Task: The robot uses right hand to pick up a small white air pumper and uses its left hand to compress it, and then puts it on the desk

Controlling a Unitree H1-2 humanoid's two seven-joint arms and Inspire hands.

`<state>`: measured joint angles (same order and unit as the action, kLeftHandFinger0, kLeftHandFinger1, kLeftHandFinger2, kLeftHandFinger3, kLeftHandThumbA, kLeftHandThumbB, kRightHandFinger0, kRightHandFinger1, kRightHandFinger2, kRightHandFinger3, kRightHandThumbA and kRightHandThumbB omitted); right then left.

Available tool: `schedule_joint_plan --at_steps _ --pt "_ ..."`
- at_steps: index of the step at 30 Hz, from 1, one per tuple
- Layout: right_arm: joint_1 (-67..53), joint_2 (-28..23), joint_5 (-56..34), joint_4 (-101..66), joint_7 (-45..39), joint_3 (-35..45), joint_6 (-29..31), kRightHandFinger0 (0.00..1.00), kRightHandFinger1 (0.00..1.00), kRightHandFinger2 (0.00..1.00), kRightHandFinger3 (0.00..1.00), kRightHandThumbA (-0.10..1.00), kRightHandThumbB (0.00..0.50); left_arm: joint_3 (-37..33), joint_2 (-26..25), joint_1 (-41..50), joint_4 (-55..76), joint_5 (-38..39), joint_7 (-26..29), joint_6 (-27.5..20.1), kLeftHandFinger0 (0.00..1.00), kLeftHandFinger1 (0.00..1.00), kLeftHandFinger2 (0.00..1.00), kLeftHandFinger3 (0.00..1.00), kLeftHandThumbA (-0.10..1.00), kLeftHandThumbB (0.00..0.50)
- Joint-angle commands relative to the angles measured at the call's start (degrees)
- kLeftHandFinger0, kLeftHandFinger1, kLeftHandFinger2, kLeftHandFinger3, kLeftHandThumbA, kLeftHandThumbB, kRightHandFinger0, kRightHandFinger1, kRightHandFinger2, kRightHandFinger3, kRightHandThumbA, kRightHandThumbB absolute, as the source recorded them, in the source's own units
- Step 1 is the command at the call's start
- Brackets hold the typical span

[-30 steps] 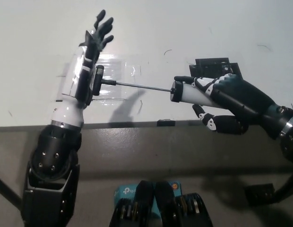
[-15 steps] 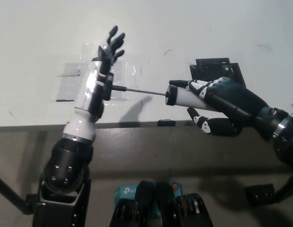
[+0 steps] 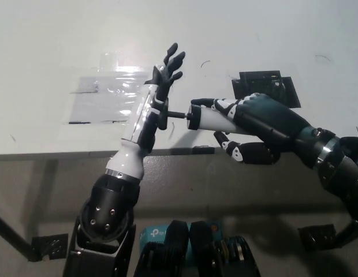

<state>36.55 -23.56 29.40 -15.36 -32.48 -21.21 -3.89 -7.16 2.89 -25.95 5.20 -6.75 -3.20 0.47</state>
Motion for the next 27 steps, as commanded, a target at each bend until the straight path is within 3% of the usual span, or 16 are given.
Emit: schedule_joint_plan --at_steps 1,4,5,6,9,10,11,12,13,14,15,19,24,27 --pt "4.2 0.9 0.1 -1.5 -1.4 -0.2 0.1 0.00 0.34 0.69 0.43 -0.10 0.178 -1.6 1.5 -3.1 0.4 -2.0 0.6 -0.9 1.00 1.00 1.00 1.00 1.00 0.187" --pt "4.5 1.0 0.8 -2.0 -2.5 -0.5 -1.2 0.00 0.18 0.44 0.16 -0.10 0.165 -2.0 1.9 -3.3 0.0 -2.8 0.9 -1.2 1.00 1.00 1.00 1.00 1.00 0.174" --pt "4.4 1.1 0.8 -2.1 -2.9 -0.7 -1.6 0.00 0.14 0.34 0.16 -0.10 0.160 -2.1 2.0 -3.0 0.0 -2.9 0.9 -1.5 1.00 1.00 1.00 1.00 1.00 0.171" --pt "4.4 1.2 0.9 -1.8 -2.7 -0.7 -1.2 0.00 0.08 0.25 0.09 -0.10 0.163 -2.1 1.9 -2.8 0.2 -3.2 0.9 -1.3 1.00 1.00 1.00 1.00 1.00 0.170" --pt "4.4 1.3 1.5 -1.6 -2.7 -0.8 -1.1 0.00 0.00 0.19 0.04 -0.10 0.198 -2.0 1.4 -2.5 0.6 -2.7 0.4 -1.1 1.00 1.00 1.00 1.00 1.00 0.168" --pt "4.2 0.9 1.1 -1.2 -2.3 -0.6 -0.1 0.00 0.00 0.23 0.00 -0.10 0.212 -1.7 1.1 -1.9 1.2 -2.5 0.2 -0.8 1.00 1.00 1.00 1.00 1.00 0.168" --pt "3.9 0.8 0.8 -0.7 -1.6 -0.2 0.8 0.00 0.02 0.36 0.02 -0.10 0.219 -1.4 0.6 -1.5 1.7 -2.2 0.0 -0.8 1.00 1.00 1.00 1.00 1.00 0.160" --pt "3.6 0.4 1.3 -0.7 -1.1 0.1 1.0 0.00 0.10 0.61 0.14 -0.10 0.216 -0.9 0.0 -0.9 2.3 -2.0 0.1 -0.8 1.00 1.00 1.00 1.00 1.00 0.159" --pt "3.3 0.2 1.5 -0.7 -0.9 0.3 0.9 0.00 0.25 0.80 0.42 -0.10 0.207 -0.4 -0.5 -0.4 2.7 -1.7 0.0 -0.7 1.00 1.00 1.00 1.00 1.00 0.162" --pt "3.3 0.0 1.6 -0.6 -1.0 0.4 0.8 0.00 0.38 0.78 0.59 -0.10 0.183 0.1 -0.9 0.2 3.1 -1.3 0.0 -0.6 1.00 1.00 1.00 1.00 1.00 0.163" --pt "2.8 -0.6 1.4 0.0 0.0 1.2 1.6 0.00 0.47 0.80 0.90 -0.10 0.166 1.6 -2.8 1.5 3.9 -0.2 -0.2 -1.4 1.00 1.00 1.00 1.00 1.00 0.165" --pt "1.9 -2.0 1.3 1.4 0.5 2.5 2.6 0.03 0.52 0.82 0.91 -0.10 0.165 5.9 -6.7 4.5 5.9 1.7 0.0 -1.9 1.00 1.00 1.00 1.00 1.00 0.209" --pt "1.5 -3.5 1.1 4.3 1.9 3.9 5.4 0.03 0.53 0.82 0.93 -0.10 0.189 11.7 -11.3 8.3 7.9 5.3 0.0 -4.3 1.00 1.00 1.00 1.00 1.00 0.161" --pt "2.8 -4.3 3.2 6.6 2.3 3.9 5.4 0.04 0.56 0.89 0.99 -0.10 0.154 14.2 -12.6 9.9 9.1 8.1 -0.2 -4.9 1.00 1.00 1.00 1.00 1.00 0.162"
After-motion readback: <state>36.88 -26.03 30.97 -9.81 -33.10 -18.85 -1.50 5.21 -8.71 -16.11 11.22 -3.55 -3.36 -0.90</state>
